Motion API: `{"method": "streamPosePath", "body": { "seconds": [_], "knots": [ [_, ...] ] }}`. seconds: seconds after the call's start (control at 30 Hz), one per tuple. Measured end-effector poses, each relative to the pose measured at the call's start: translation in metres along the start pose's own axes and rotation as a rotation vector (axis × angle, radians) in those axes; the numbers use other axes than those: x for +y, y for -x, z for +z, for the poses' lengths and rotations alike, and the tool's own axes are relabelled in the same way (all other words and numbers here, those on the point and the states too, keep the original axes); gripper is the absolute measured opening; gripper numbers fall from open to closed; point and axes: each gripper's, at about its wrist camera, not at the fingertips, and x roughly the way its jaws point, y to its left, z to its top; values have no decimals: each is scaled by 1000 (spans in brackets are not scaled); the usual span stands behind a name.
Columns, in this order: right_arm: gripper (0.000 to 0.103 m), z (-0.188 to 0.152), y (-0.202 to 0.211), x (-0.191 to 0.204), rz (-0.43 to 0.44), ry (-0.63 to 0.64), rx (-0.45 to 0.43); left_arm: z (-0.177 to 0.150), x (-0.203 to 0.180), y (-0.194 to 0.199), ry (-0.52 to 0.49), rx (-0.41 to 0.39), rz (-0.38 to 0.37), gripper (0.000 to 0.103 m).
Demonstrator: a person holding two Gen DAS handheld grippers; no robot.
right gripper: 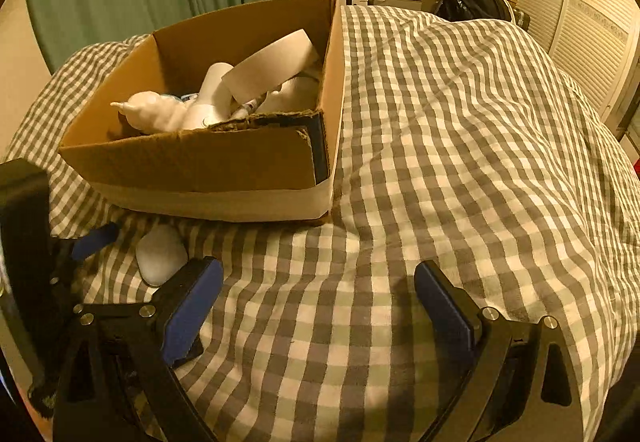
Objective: Organize objects
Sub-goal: 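Move the left gripper to the white earbud case and grasp it, then carry the earbud case into the box and open the left gripper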
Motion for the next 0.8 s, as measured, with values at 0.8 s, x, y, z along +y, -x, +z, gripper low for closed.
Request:
{"method": "streamPosePath", "body": {
  "seconds": [0.8],
  "knots": [
    [97,-13,66,5,15,11,-138,-46,4,136,141,-101,-40,59]
  ]
}}
